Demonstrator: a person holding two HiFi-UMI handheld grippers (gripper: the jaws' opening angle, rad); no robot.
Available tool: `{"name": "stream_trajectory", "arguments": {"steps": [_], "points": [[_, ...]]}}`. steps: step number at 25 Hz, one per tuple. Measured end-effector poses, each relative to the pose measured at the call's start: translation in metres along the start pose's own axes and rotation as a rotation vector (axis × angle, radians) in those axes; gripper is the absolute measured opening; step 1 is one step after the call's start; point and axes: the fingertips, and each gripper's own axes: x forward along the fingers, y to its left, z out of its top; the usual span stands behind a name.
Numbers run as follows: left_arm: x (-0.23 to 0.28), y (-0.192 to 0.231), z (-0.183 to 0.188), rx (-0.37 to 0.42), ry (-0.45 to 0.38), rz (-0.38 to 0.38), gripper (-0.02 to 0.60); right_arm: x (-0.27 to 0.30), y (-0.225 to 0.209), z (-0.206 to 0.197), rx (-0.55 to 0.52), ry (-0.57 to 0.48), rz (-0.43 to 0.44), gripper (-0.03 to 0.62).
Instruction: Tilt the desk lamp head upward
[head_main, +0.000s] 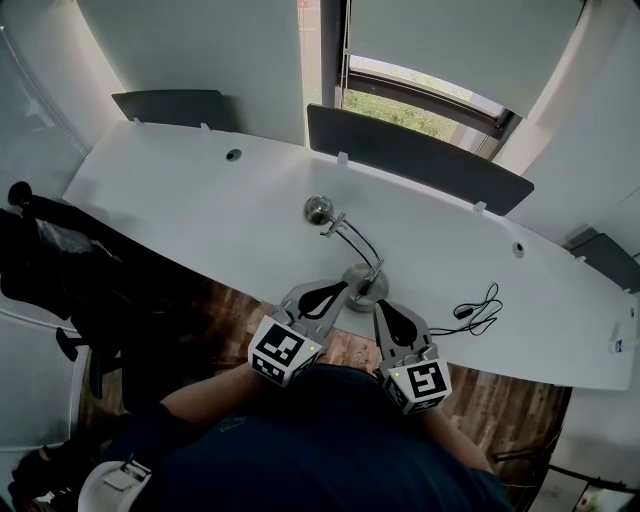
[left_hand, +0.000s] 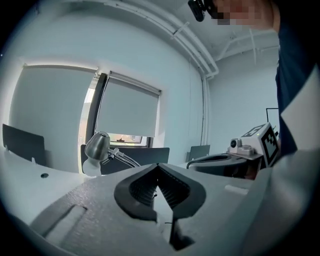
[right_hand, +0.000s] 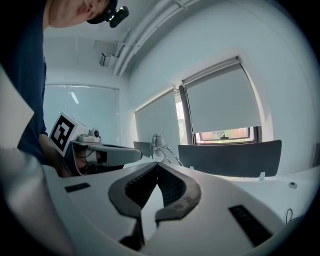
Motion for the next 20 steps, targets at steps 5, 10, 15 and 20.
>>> {"name": "stream_trajectory", "arguments": {"steps": [5, 10, 15, 20], "points": [[0.0002, -0.0089, -0.0036, 0.009, 0.002, -0.028, 0.006, 0.0025, 0.0035, 0.0024, 0.01, -0.011, 0.01, 0.009], [-0.0023, -0.0092, -0.0045, 0.018, 0.007, -0.026, 0.006, 0.0044, 0.0051, 0.0023, -0.001, -0.001, 0.017, 0.009], [-0.0045, -0.0066, -0.0022, 0.03, -0.007, -0.015, 0.006, 0.0066, 0.0059, 0.0019, -0.009, 0.0, 0.027, 0.009], [-0.0073, -0.0039, 0.0018, 0.028, -0.026, -0.007, 0.006, 0.0082, 0.0075, 0.0022, -0.013, 0.004, 0.035, 0.009]]}}
